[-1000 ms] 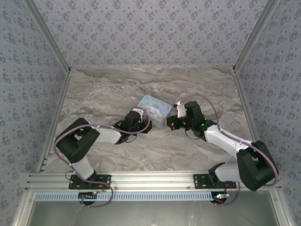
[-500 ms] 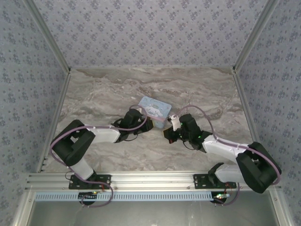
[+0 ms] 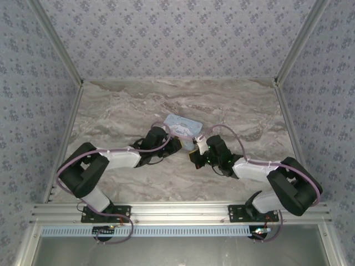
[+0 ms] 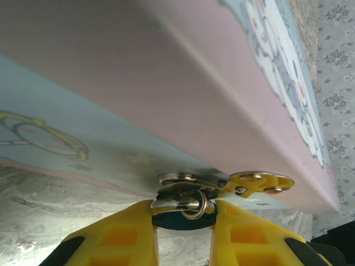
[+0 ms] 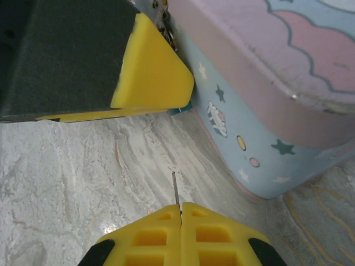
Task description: Unlock the padlock with the key
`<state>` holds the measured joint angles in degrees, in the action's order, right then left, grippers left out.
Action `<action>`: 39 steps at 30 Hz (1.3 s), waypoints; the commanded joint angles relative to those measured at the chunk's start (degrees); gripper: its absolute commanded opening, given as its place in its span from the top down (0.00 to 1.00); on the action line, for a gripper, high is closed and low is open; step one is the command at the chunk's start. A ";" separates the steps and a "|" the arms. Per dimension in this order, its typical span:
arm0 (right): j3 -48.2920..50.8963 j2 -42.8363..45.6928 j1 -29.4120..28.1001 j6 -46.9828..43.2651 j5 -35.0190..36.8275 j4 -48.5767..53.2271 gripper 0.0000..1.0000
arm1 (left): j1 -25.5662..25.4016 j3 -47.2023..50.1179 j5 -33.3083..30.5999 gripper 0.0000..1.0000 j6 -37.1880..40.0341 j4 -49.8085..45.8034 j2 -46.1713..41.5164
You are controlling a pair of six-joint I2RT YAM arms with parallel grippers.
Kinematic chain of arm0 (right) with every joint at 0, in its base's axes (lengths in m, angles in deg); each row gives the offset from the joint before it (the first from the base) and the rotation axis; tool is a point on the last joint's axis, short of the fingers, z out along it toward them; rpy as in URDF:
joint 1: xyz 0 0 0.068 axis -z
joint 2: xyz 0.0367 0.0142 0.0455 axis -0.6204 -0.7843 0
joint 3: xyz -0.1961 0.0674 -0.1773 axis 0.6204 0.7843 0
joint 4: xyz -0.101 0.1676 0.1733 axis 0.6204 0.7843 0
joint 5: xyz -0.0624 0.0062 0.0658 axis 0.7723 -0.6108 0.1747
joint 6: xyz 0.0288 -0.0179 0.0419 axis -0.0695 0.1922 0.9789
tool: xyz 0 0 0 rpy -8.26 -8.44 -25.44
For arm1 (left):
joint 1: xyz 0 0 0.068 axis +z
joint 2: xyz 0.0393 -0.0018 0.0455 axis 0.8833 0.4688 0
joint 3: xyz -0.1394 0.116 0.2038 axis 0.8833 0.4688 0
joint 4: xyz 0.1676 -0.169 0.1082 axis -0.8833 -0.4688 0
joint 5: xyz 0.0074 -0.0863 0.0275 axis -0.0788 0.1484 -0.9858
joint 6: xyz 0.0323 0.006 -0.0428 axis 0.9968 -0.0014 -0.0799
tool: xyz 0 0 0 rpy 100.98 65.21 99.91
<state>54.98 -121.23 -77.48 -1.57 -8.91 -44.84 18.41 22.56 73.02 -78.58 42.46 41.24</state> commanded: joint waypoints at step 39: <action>-4.85 -2.01 -1.70 -5.94 4.37 -3.69 1.00 | -0.93 -2.50 1.73 0.86 -11.63 -3.88 -6.23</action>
<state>51.90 -123.39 -79.14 -6.31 -5.96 -47.04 17.99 22.45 73.83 -89.49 39.03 37.43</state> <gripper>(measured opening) 0.059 0.211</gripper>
